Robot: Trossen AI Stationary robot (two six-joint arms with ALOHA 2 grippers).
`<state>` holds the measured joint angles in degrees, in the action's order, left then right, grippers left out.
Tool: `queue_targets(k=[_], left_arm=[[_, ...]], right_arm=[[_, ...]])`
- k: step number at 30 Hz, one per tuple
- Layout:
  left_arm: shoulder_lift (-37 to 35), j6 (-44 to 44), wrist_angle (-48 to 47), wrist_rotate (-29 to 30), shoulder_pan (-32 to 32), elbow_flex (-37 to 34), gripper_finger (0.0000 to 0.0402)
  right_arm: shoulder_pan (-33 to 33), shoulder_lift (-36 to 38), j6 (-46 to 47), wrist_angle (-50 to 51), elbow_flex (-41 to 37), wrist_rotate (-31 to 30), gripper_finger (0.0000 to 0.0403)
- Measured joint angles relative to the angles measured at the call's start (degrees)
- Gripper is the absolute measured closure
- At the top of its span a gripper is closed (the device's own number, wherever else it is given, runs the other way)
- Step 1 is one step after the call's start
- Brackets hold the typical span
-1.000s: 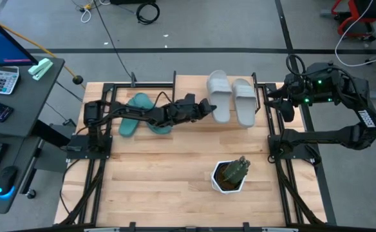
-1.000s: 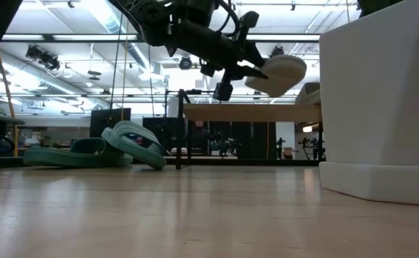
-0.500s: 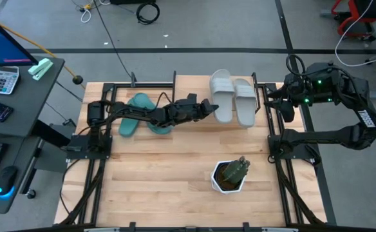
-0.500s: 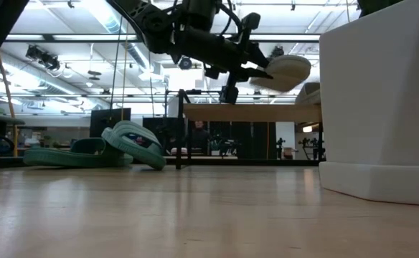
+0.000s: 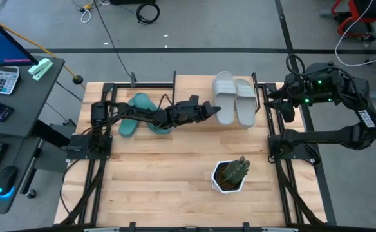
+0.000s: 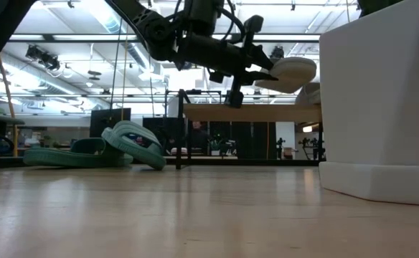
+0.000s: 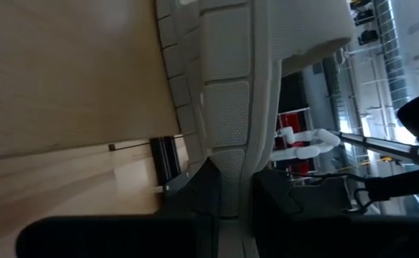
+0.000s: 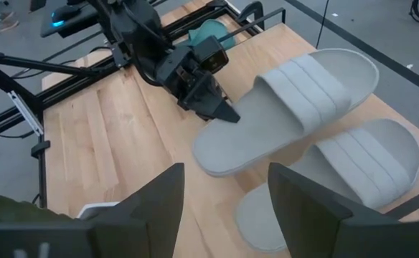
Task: Pick and place slides into the shelf
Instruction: Put the gray slipper on the shelf
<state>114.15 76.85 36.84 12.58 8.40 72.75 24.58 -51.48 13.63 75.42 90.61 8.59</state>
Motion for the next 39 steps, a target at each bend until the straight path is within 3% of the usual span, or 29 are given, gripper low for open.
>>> queue_targets(k=[11, 23, 39], left_arm=[[0.00, -1.02, -2.45, -0.78, -0.02, 0.00, 0.0350], [3.74, 1.24, 2.82, -1.31, -0.55, 0.09, 0.0350], [3.85, 2.13, 1.82, -0.69, -0.10, 0.07, 0.0350]], right_arm=[[0.00, 0.00, 0.00, -0.01, 0.00, 0.08, 0.0194], [0.00, 0.00, 0.70, 0.00, -0.01, 0.08, 0.0194], [0.00, 0.00, 1.31, 0.00, 0.00, 0.10, 0.0194]])
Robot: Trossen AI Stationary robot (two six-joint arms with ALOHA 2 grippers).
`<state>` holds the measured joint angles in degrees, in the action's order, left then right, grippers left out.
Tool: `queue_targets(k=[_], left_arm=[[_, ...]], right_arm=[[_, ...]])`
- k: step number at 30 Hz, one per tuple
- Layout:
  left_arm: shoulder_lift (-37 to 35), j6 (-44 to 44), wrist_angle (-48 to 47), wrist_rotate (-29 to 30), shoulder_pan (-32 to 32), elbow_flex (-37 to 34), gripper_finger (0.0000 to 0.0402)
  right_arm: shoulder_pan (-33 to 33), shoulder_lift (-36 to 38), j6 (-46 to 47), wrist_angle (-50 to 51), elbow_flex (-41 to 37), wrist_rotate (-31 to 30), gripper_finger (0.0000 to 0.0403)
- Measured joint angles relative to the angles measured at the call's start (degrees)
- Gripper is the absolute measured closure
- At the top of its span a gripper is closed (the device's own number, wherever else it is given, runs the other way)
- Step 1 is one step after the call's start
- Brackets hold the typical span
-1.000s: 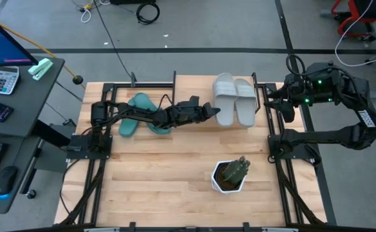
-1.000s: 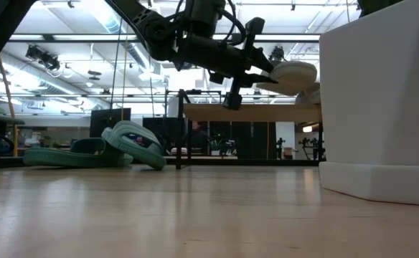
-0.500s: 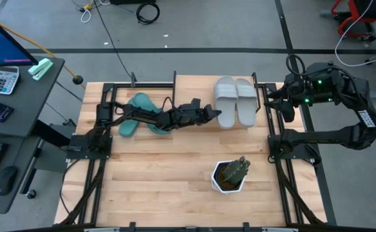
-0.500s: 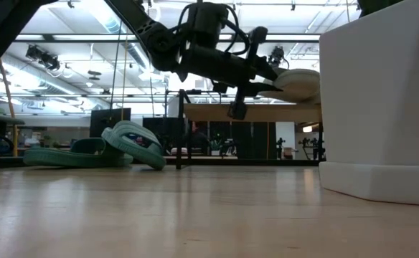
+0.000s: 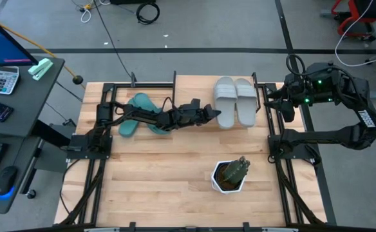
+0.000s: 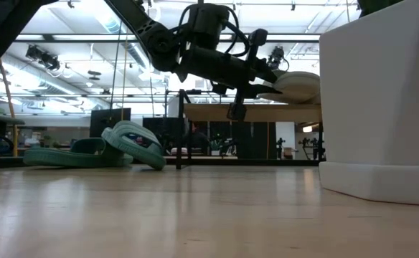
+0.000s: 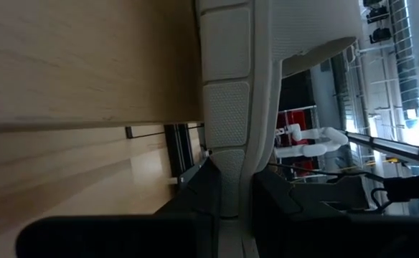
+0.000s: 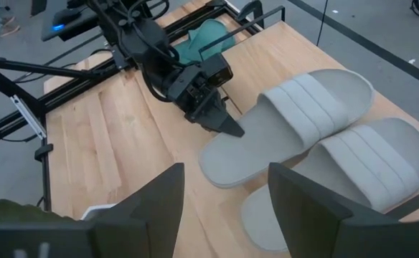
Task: Pick and place slides into the shelf
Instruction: Put the gray slipper on the shelf
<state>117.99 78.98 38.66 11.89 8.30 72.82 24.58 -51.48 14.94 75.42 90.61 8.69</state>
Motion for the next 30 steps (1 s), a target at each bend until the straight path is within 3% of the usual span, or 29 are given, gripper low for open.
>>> queue_targets(k=[8, 15, 23, 30], left_arm=[[-0.02, 0.14, -0.94, -0.38, 0.26, 0.00, 0.0350], [-0.02, -0.19, -1.22, -0.41, 0.34, -0.07, 0.0321], [-0.02, -0.25, -1.18, -1.38, 1.04, -0.07, 0.0342], [-0.02, -0.24, -1.16, -1.37, 1.28, -0.07, 0.0334]], right_arm=[[0.00, 0.00, -0.02, 0.00, -0.01, 0.00, 0.0194], [0.00, 0.00, -0.02, 0.00, 0.00, 0.00, 0.0194], [0.00, -0.02, -0.02, 0.00, -0.01, 0.00, 0.0194], [0.00, 0.00, 0.07, 0.00, 0.00, 0.00, 0.0194]])
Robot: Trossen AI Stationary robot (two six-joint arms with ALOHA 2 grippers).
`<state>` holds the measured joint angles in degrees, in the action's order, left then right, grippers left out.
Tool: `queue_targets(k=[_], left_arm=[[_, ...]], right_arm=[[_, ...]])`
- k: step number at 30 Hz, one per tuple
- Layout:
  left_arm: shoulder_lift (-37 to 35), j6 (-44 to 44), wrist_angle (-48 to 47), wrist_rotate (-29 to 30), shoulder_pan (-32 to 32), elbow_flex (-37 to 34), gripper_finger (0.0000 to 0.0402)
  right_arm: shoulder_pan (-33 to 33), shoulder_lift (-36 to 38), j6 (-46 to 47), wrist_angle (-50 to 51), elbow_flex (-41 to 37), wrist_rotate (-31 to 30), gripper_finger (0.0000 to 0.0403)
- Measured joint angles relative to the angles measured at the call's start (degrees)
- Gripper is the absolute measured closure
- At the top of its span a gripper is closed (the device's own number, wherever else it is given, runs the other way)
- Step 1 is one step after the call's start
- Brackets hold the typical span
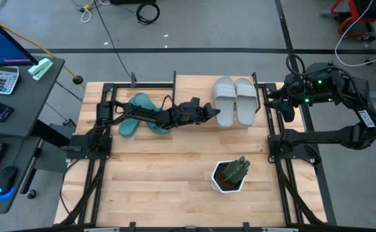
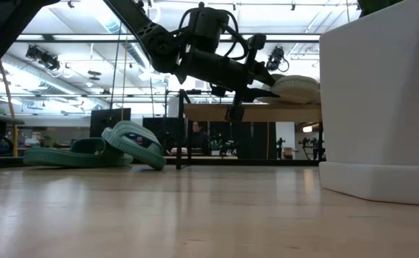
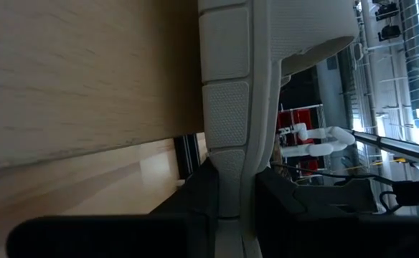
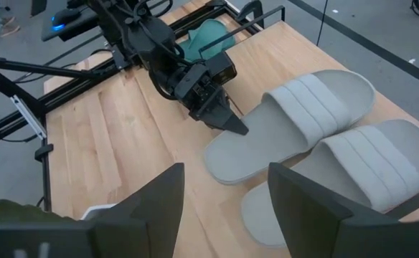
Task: Pick and place slides into the shelf
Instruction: Put the gray slipper on the shelf
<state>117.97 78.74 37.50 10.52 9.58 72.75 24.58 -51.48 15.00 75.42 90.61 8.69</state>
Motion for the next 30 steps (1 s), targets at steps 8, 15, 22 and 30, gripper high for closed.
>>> queue_targets(k=[8, 15, 22, 30], left_arm=[[0.00, -0.02, 0.34, -0.35, 0.00, 0.00, 0.0334], [0.00, -1.79, 1.30, -3.50, 0.81, 0.00, 0.0306], [-0.02, -2.50, 2.81, -3.79, 1.03, 0.00, 0.0279], [-0.11, -3.58, 0.13, -4.41, 1.05, 0.00, 0.0235]], right_arm=[[0.00, -0.01, 0.02, 0.00, -0.01, 0.16, 0.0194], [0.00, 0.00, 0.04, 0.01, -0.01, 0.25, 0.0194], [0.00, 0.00, 0.19, 0.02, 0.00, 0.48, 0.0194], [0.00, -0.01, 0.46, 0.02, -0.01, 1.21, 0.0194]])
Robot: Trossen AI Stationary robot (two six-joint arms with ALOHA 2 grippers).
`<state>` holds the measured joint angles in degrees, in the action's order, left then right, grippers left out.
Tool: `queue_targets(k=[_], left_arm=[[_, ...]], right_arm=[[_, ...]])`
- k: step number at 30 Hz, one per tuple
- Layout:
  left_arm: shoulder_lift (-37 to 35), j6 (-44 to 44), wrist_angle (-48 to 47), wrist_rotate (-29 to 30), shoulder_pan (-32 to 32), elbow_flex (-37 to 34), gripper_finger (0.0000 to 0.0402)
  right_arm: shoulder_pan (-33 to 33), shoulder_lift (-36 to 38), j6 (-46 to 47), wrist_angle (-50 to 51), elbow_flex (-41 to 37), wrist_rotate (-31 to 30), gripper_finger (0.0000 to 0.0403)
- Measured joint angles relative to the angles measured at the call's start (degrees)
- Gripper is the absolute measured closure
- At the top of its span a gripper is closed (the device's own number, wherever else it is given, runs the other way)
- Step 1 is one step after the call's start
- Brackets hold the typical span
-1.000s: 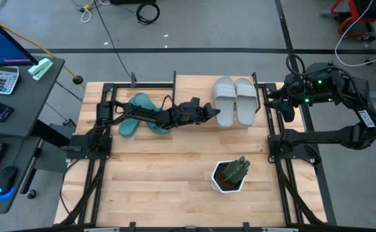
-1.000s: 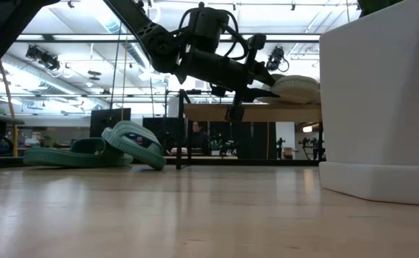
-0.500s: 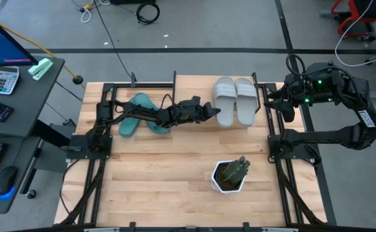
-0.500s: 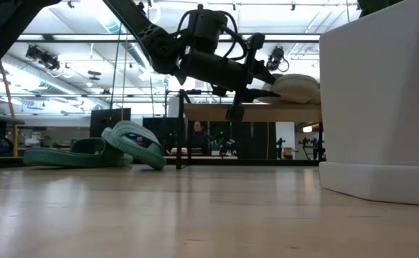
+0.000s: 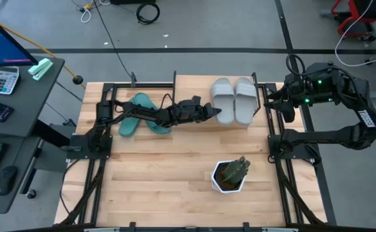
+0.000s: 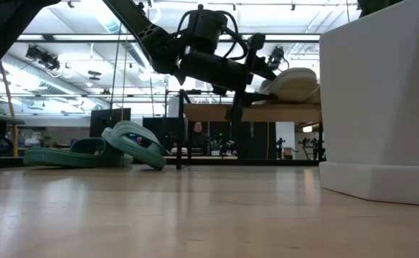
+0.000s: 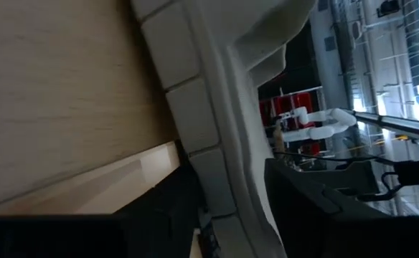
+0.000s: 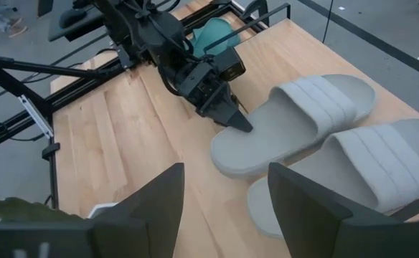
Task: Pick and place slides into the shelf
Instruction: Put the gray slipper on the shelf
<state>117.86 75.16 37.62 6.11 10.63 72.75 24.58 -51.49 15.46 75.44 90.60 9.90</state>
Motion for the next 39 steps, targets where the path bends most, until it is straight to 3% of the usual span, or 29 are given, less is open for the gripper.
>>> queue_targets(k=[11, 23, 30, 39], left_arm=[[0.00, -2.78, -2.14, -1.07, 0.25, 0.02, 0.0208], [0.00, -5.84, -3.88, -4.66, 1.60, 0.02, 0.0223], [0.00, -6.01, -3.63, -5.91, 2.19, 0.02, 0.0255], [0.00, -5.77, -1.74, -5.92, 1.95, 0.02, 0.0338]], right_arm=[[-0.02, 0.01, 0.00, 0.03, 0.01, 0.80, 0.0194], [-0.02, 0.01, 0.00, 1.86, 0.01, 1.37, 0.0194], [0.00, 0.01, 0.02, 1.86, 0.01, 1.37, 0.0194], [-0.02, 0.01, 0.01, 1.84, 0.01, 1.37, 0.0194]])
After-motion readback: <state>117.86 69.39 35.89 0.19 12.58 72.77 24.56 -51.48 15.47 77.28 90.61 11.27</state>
